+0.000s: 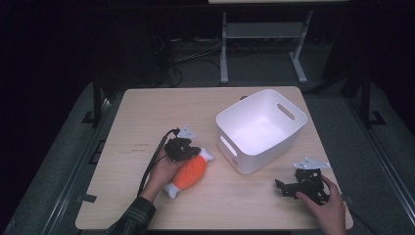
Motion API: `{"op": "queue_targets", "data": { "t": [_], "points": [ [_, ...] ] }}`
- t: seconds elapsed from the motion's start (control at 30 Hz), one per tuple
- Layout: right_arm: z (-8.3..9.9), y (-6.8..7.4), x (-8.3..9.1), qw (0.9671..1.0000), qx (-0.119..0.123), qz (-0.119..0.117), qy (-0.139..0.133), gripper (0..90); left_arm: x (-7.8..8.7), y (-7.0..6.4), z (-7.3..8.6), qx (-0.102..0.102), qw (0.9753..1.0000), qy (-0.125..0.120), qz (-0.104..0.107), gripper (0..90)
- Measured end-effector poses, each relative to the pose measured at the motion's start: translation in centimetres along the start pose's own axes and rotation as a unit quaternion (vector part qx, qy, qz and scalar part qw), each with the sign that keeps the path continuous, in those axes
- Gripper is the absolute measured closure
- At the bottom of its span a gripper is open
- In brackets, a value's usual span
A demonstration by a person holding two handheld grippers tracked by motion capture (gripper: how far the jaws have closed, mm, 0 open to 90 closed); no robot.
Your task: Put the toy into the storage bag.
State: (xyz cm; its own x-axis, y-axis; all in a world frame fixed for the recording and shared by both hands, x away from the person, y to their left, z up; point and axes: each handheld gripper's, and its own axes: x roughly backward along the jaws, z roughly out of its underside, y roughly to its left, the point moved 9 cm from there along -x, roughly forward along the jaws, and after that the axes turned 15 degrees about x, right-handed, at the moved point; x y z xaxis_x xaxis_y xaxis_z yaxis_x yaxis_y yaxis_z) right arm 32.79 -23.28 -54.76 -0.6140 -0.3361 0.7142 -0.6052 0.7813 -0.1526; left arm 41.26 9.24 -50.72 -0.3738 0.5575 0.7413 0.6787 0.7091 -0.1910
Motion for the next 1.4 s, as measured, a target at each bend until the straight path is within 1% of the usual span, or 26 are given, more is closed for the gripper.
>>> {"op": "queue_targets", "data": {
  "t": [0.07, 0.1, 0.13, 0.2, 0.23, 0.33, 0.43, 0.53, 0.6, 0.7, 0.73, 0.77, 0.8, 0.83, 0.9, 0.93, 0.97, 1.03, 1.17, 1.2, 1.23, 1.27, 1.3, 1.33, 1.37, 1.4],
  "points": [
    [0.0, 0.0, 0.0, 1.0000, 0.000, 0.000, 0.000, 0.2, 0.0, -0.1, -0.1, -0.002, 1.0000, 0.000, 0.002, 89.7],
    [0.0, 0.0, 0.0, 1.0000, 0.000, 0.000, 0.000, 0.2, -0.2, -0.7, -0.4, -0.006, 1.0000, 0.000, 0.007, 89.7],
    [0.0, 0.0, 0.0, 1.0000, 0.000, 0.000, 0.000, 0.2, -0.3, -0.9, -0.5, -0.011, 0.9999, 0.000, 0.008, 89.6],
    [0.0, 0.0, 0.0, 1.0000, 0.000, 0.000, 0.000, 0.2, -0.4, -1.2, -0.7, -0.012, 0.9999, 0.000, 0.012, 89.7],
    [0.0, 0.0, 0.0, 1.0000, 0.000, 0.000, 0.000, 0.2, -0.5, -1.7, -0.9, -0.016, 0.9997, -0.001, 0.018, 89.7],
    [0.0, 0.0, 0.0, 1.0000, 0.000, 0.000, 0.000, 0.2, -0.7, -2.3, -1.0, -0.017, 0.9996, 0.000, 0.024, 89.6],
    [0.0, 0.0, 0.0, 1.0000, 0.000, 0.000, 0.000, 0.2, -1.0, -2.9, -1.0, -0.027, 0.9993, 0.006, 0.027, 89.7],
    [0.0, 0.0, 0.0, 1.0000, 0.000, 0.000, 0.000, 0.2, -0.7, -2.7, -1.0, -0.023, 0.9993, 0.005, 0.028, 89.6],
    [0.0, 0.0, 0.0, 1.0000, 0.000, 0.000, 0.000, 0.2, 0.0, -2.3, -1.2, -0.019, 0.9994, 0.002, 0.028, 89.5],
    [0.0, 0.0, 0.0, 1.0000, 0.000, 0.000, 0.000, 0.2, 1.2, -1.9, -1.3, -0.007, 0.9995, -0.002, 0.032, 84.2],
    [0.0, 0.0, 0.0, 1.0000, 0.000, 0.000, 0.000, 0.2, 1.2, -1.9, -1.3, -0.007, 0.9995, -0.002, 0.032, 82.8],
    [0.0, 0.0, 0.0, 1.0000, 0.000, 0.000, 0.000, 0.2, 1.6, -1.7, -1.3, 0.000, 0.9993, -0.002, 0.037, 82.8],
    [0.0, 0.0, 0.0, 1.0000, 0.000, 0.000, 0.000, 0.2, 2.0, -1.5, -1.3, 0.001, 0.9993, 0.002, 0.037, 79.9],
    [0.0, 0.0, 0.0, 1.0000, 0.000, 0.000, 0.000, 0.2, 2.6, -1.2, -1.3, 0.002, 0.9995, 0.003, 0.032, 74.3],
    [0.0, 0.0, 0.0, 1.0000, 0.000, 0.000, 0.000, 0.2, 3.4, -1.1, -1.4, 0.012, 0.9990, -0.002, 0.043, 69.2],
    [0.0, 0.0, 0.0, 1.0000, 0.000, 0.000, 0.000, 0.2, 3.4, -1.1, -1.4, 0.012, 0.9990, -0.002, 0.043, 66.0],
    [0.0, 0.0, 0.0, 1.0000, 0.000, 0.000, 0.000, 0.2, 3.8, -1.0, -1.3, 0.009, 0.9990, 0.000, 0.044, 66.0],
    [0.0, 0.0, 0.0, 1.0000, 0.000, 0.000, 0.000, 0.2, 4.4, -0.8, -1.0, 0.010, 0.9987, 0.012, 0.048, 57.3],
    [0.0, 0.0, 0.0, 1.0000, 0.000, 0.000, 0.000, 0.2, 5.1, -0.7, -0.5, 0.007, 0.9984, 0.016, 0.053, 48.5],
    [0.0, 0.0, 0.0, 1.0000, 0.000, 0.000, 0.000, 0.2, 5.3, -0.7, -0.4, 0.007, 0.9984, 0.016, 0.054, 48.5],
    [0.0, 0.0, 0.0, 1.0000, 0.000, -0.001, 0.000, 0.2, 5.6, -0.6, 0.0, 0.004, 0.9985, 0.022, 0.051, 41.0],
    [0.0, 0.0, 0.0, 1.0000, 0.000, -0.001, 0.000, 0.2, 5.6, -0.6, 0.0, 0.004, 0.9985, 0.022, 0.051, 37.0],
    [0.0, 0.0, 0.0, 1.0000, 0.000, 0.000, 0.000, 0.2, 5.8, -0.6, 0.3, -0.001, 0.9982, 0.030, 0.051, 37.0],
    [0.0, 0.0, 0.0, 1.0000, 0.000, 0.000, 0.000, 0.2, 5.8, -0.6, 0.4, -0.006, 0.9981, 0.032, 0.051, 33.8],
    [0.0, 0.0, 0.0, 1.0000, 0.000, -0.001, 0.000, 0.2, 6.0, -0.7, 0.8, -0.012, 0.9981, 0.035, 0.050, 27.5],
    [0.0, 0.0, 0.0, 1.0000, 0.000, 0.000, 0.000, 0.2, 6.1, -0.7, 1.0, -0.016, 0.9979, 0.039, 0.049, 26.1]
  ]
}}
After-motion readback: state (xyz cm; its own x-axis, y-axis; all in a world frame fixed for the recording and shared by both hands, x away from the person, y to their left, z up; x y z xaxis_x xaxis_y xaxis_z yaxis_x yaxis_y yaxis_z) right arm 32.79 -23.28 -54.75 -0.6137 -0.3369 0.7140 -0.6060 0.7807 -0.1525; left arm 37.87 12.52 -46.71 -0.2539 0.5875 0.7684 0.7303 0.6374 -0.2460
